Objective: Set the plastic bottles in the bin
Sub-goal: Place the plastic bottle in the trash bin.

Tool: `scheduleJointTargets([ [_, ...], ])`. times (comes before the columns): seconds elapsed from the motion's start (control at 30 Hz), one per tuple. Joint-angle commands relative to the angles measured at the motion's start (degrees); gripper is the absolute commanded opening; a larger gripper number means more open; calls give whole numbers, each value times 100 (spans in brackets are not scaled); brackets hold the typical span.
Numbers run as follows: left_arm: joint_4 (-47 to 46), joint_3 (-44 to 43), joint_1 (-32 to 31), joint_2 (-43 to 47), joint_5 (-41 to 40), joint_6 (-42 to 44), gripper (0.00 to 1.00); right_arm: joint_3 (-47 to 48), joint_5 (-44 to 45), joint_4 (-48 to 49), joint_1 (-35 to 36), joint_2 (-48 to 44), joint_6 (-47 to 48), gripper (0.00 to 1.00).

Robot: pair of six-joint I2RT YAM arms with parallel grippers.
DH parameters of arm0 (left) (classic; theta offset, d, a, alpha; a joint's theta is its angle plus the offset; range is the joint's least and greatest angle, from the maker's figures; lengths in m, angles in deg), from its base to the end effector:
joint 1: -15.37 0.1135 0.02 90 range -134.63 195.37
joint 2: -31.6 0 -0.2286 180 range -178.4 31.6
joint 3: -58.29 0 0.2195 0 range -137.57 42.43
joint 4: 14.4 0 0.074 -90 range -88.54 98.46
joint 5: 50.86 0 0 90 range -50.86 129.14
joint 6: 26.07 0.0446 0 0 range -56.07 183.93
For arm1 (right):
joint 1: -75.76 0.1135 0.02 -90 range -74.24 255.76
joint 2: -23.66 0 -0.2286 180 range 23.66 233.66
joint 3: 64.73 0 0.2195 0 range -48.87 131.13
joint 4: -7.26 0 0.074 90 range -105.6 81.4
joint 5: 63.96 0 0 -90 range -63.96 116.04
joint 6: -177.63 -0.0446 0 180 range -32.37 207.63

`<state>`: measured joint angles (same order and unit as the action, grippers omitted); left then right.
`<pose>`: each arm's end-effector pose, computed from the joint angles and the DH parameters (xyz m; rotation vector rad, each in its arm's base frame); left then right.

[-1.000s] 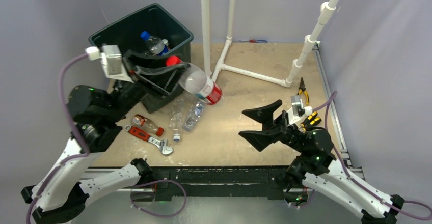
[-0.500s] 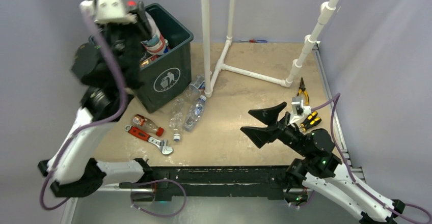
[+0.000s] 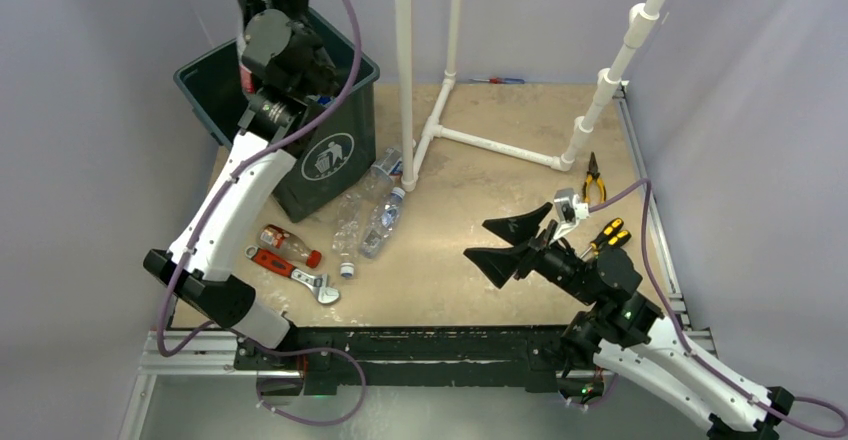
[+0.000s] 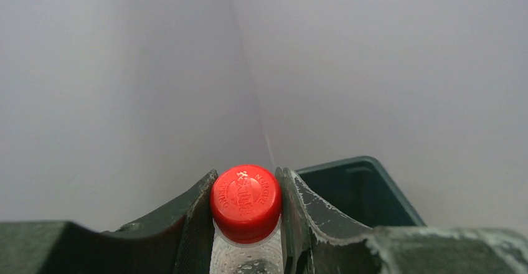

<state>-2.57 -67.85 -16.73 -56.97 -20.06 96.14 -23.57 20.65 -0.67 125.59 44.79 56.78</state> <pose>0.2537 -0.1139 0.5179 -0.2373 1.3492 0.5787 0.0799 0.1011 0.2959 -0.3273 1.4378 1.2317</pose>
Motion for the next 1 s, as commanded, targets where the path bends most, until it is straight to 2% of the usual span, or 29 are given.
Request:
scheduleJointTargets([
  [0.0,-1441,387,460,179,-315,788,0,232,138,-290,19,-137,99,99],
  [0.03,-1716,603,547,189,-325,876,0,258,147,-340,19,-160,113,99],
  [0.1,-1644,859,805,171,-248,506,0,229,152,-356,19,-201,110,99],
  [0.23,-418,1040,1507,48,186,-1216,0,136,148,-320,19,-277,70,99],
  [0.5,665,1300,2129,-296,1219,-3097,0,11,290,-466,19,-539,44,99],
  [0.6,660,1636,2247,-301,1585,-3550,0,-22,293,-482,19,-551,53,99],
  [0.83,799,2009,2329,-383,1764,-3847,0,-76,297,-502,19,-552,48,99],
  [0.9,818,2054,2331,-312,1823,-3899,19,-78,314,-502,21,-563,53,99],
  [0.97,852,2055,2331,-195,1876,-3973,48,-78,327,-498,19,-559,57,99],
])
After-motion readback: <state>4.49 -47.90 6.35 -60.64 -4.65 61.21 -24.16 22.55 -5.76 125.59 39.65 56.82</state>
